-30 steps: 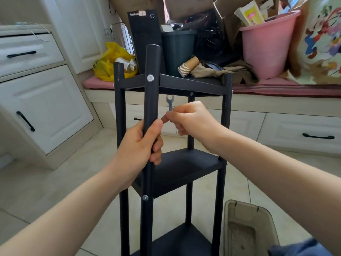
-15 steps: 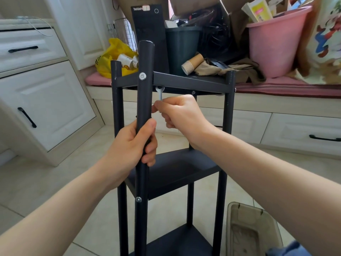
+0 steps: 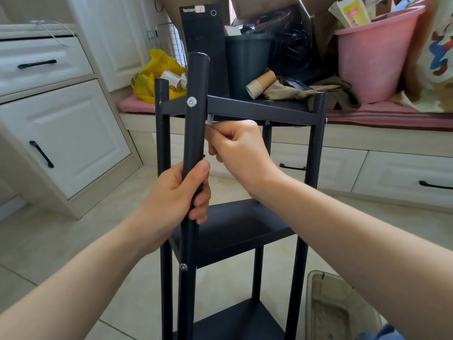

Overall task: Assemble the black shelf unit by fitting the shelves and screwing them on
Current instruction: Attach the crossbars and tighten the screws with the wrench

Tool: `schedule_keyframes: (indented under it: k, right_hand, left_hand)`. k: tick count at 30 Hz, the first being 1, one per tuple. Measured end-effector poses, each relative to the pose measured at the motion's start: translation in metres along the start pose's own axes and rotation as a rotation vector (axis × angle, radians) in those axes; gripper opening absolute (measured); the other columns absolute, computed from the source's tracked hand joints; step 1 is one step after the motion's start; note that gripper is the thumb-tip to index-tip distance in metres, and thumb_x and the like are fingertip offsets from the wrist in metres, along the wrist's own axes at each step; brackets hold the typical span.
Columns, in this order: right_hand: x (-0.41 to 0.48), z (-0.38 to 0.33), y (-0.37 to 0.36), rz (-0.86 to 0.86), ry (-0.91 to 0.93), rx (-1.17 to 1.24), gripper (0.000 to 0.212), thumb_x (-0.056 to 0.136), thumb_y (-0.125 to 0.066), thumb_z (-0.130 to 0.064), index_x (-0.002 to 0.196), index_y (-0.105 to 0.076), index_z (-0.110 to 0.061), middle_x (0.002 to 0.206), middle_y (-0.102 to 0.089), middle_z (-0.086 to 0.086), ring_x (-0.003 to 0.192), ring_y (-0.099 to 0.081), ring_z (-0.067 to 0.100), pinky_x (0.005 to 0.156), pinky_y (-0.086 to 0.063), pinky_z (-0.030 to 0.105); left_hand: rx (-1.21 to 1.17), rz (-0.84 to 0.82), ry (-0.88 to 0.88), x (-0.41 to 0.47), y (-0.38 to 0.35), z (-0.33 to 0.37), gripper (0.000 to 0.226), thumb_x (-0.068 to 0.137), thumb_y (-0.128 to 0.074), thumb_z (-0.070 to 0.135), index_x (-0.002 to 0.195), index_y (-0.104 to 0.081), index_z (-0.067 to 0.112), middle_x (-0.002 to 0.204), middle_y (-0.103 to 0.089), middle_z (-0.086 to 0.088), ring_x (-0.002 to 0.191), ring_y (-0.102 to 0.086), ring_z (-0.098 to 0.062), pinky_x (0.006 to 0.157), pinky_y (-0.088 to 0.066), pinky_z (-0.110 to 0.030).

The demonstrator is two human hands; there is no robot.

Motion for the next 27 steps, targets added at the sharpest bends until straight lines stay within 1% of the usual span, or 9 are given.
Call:
schedule_keyframes:
  k: [2, 6, 11, 15, 17, 19, 21, 24, 27]
  right_hand:
    - [-0.001, 0.0, -0.001, -0.001, 0.003, 0.0, 0.048, 0.098, -0.06, -0.013, 0.051, -0.055, -0.024, 0.048, -0.051, -0.012, 0.049, -0.045, 0.005, 0.059, -0.041, 0.024]
    - [-0.001, 0.0, -0.003, 0.01, 0.034, -0.025, 0.038, 0.098, -0.059, -0.012, 0.061, -0.063, -0.022, 0.059, -0.061, -0.005, 0.057, -0.055, 0.01, 0.063, -0.047, 0.027]
    - [0.0, 0.0, -0.001, 0.062, 0.062, -0.042, 0.035, 0.098, -0.059, -0.012, 0.064, -0.063, -0.019, 0.058, -0.06, -0.007, 0.058, -0.056, 0.01, 0.067, -0.053, 0.031]
    - [0.003, 0.002, -0.001, 0.138, 0.085, 0.017, 0.032, 0.097, -0.059, -0.009, 0.065, -0.064, -0.01, 0.062, -0.063, 0.004, 0.063, -0.059, 0.022, 0.066, -0.054, 0.038]
    - [0.003, 0.003, 0.001, 0.191, 0.078, 0.036, 0.036, 0.096, -0.06, -0.009, 0.061, -0.06, -0.016, 0.058, -0.06, -0.003, 0.061, -0.056, 0.021, 0.064, -0.053, 0.039]
    - [0.004, 0.004, 0.002, 0.226, 0.081, 0.036, 0.034, 0.096, -0.06, -0.01, 0.063, -0.062, -0.017, 0.06, -0.06, -0.004, 0.066, -0.056, 0.028, 0.068, -0.054, 0.043]
    - [0.004, 0.004, 0.003, 0.249, 0.1, 0.049, 0.026, 0.097, -0.06, -0.01, 0.072, -0.068, -0.007, 0.068, -0.066, 0.003, 0.076, -0.061, 0.032, 0.075, -0.054, 0.047]
    - [0.003, 0.003, 0.003, 0.244, 0.105, 0.062, 0.021, 0.097, -0.059, -0.008, 0.082, -0.07, 0.0, 0.076, -0.07, 0.009, 0.08, -0.064, 0.03, 0.079, -0.055, 0.047]
    - [0.003, 0.001, 0.003, 0.204, 0.106, 0.038, 0.028, 0.097, -0.058, -0.007, 0.07, -0.065, -0.006, 0.065, -0.063, 0.003, 0.066, -0.059, 0.018, 0.069, -0.054, 0.039]
  left_hand:
    - [-0.007, -0.01, 0.005, -0.001, 0.0, 0.0, 0.045, 0.081, -0.058, 0.057, 0.077, -0.046, 0.014, 0.054, -0.04, 0.001, 0.042, -0.037, -0.013, 0.046, -0.043, -0.024]
    - [-0.012, -0.034, 0.025, -0.001, -0.001, -0.002, 0.047, 0.089, -0.059, 0.061, 0.071, -0.049, 0.018, 0.054, -0.04, 0.001, 0.042, -0.037, -0.013, 0.047, -0.043, -0.023]
    - [0.011, -0.056, 0.023, -0.003, -0.005, -0.001, 0.04, 0.09, -0.052, 0.05, 0.07, -0.05, 0.015, 0.054, -0.038, -0.001, 0.042, -0.036, -0.014, 0.047, -0.043, -0.025]
    - [0.017, -0.077, 0.017, -0.002, -0.009, 0.0, 0.037, 0.091, -0.051, 0.05, 0.068, -0.051, 0.021, 0.055, -0.039, -0.001, 0.042, -0.036, -0.014, 0.048, -0.043, -0.024]
    - [0.021, -0.082, 0.019, -0.002, -0.01, 0.0, 0.036, 0.091, -0.051, 0.05, 0.066, -0.051, 0.023, 0.054, -0.039, 0.0, 0.042, -0.036, -0.014, 0.047, -0.043, -0.024]
    - [0.019, -0.084, 0.021, -0.001, -0.011, -0.001, 0.036, 0.091, -0.052, 0.05, 0.066, -0.052, 0.024, 0.054, -0.039, 0.0, 0.042, -0.036, -0.014, 0.047, -0.043, -0.024]
    - [0.012, -0.091, 0.021, 0.0, -0.012, -0.001, 0.036, 0.09, -0.054, 0.052, 0.067, -0.052, 0.024, 0.054, -0.039, 0.001, 0.042, -0.036, -0.013, 0.047, -0.043, -0.024]
    - [0.015, -0.086, 0.022, 0.0, -0.011, -0.002, 0.036, 0.091, -0.053, 0.05, 0.068, -0.052, 0.022, 0.053, -0.039, 0.001, 0.041, -0.036, -0.013, 0.046, -0.042, -0.024]
    - [0.016, -0.071, 0.026, 0.001, -0.009, -0.002, 0.036, 0.09, -0.052, 0.049, 0.069, -0.052, 0.02, 0.053, -0.039, 0.001, 0.041, -0.035, -0.012, 0.046, -0.042, -0.022]
Point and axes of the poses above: each hand's wrist, its own x-axis towards the middle knuckle, its own y-axis out of the back of the hand, z = x × y, the point moved 10 cm from there along x, towards the middle knuckle
